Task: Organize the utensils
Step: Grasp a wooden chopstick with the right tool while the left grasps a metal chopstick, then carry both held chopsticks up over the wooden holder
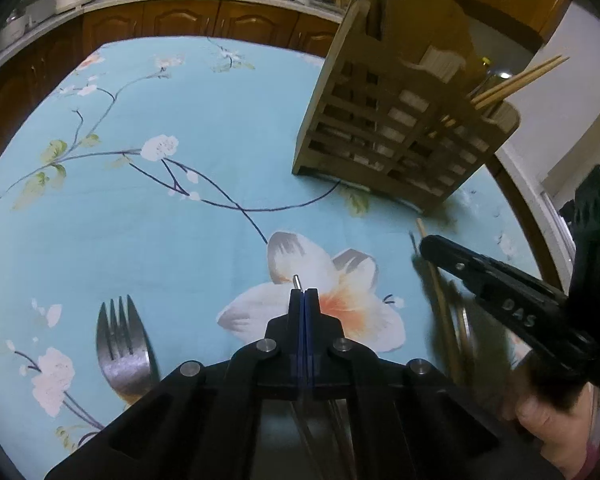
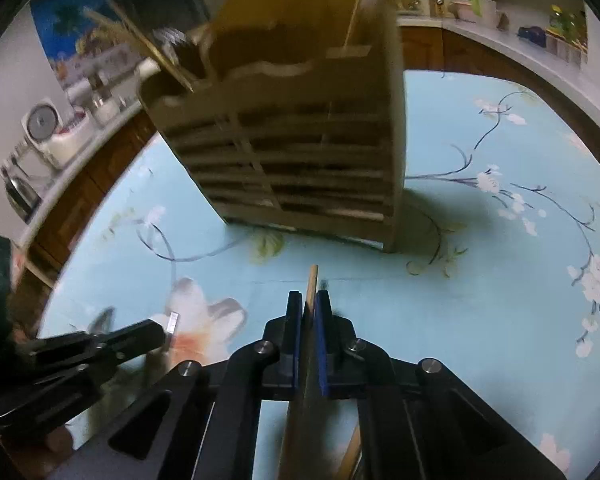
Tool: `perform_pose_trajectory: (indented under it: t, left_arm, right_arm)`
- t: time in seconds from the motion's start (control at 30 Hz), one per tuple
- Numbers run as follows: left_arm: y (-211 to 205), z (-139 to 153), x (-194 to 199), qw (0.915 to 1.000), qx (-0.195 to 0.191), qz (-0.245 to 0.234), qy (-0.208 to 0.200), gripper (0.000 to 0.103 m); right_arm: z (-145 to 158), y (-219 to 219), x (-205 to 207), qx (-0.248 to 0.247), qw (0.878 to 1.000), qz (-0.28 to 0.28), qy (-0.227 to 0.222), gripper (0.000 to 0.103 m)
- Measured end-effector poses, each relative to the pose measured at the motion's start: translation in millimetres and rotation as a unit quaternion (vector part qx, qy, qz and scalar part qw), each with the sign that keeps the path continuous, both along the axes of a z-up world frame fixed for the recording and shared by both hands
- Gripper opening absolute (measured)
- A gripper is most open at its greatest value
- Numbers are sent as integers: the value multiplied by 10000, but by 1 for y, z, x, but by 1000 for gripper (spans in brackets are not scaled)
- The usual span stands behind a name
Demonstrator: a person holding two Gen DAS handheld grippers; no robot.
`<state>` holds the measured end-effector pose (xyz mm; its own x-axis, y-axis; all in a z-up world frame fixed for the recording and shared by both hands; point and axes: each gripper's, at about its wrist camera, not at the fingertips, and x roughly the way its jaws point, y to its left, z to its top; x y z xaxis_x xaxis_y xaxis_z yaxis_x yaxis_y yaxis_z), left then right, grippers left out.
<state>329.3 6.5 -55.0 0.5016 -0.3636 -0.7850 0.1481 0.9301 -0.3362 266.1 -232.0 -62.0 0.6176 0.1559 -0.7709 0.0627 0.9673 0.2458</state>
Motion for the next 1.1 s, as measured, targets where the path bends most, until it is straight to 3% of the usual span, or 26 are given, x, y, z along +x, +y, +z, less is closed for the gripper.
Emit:
perform_pose_trajectory:
  t: [0.17,0.4,0.53,0.73,0.83,0.87,1.1]
  left_arm:
    - [2,15,-11,9998,-7,-78,-171,0]
    - [1,5,-16,9992,352,-92,181,3]
    - [6,0,-23,9985,476,102,248,25]
    - [-3,0,-31,9966,814,-34,130,23]
    - [-12,-1,-35,9936,1109,-186,-29,7]
    - [-14,-1,-36,9929,1159,-234,-98,6]
    - [-2,11,-44,9969,729,-148,-266,2]
  right_arm:
    - [26,-9,-22,241,9991,-54,-343,6]
    - [41,-3,-36,279,9981,0,-544,6]
    - [44,-2,-41,337,9977,-34,-585,6]
    - [42,-1,-45,403,9975,-59,-585,6]
    - [44,-2,-47,430,9972,-78,-610,6]
    - [44,-3,-48,444,9970,-85,-624,6]
    - [53,-4,-56,461,9961,-107,-745,6]
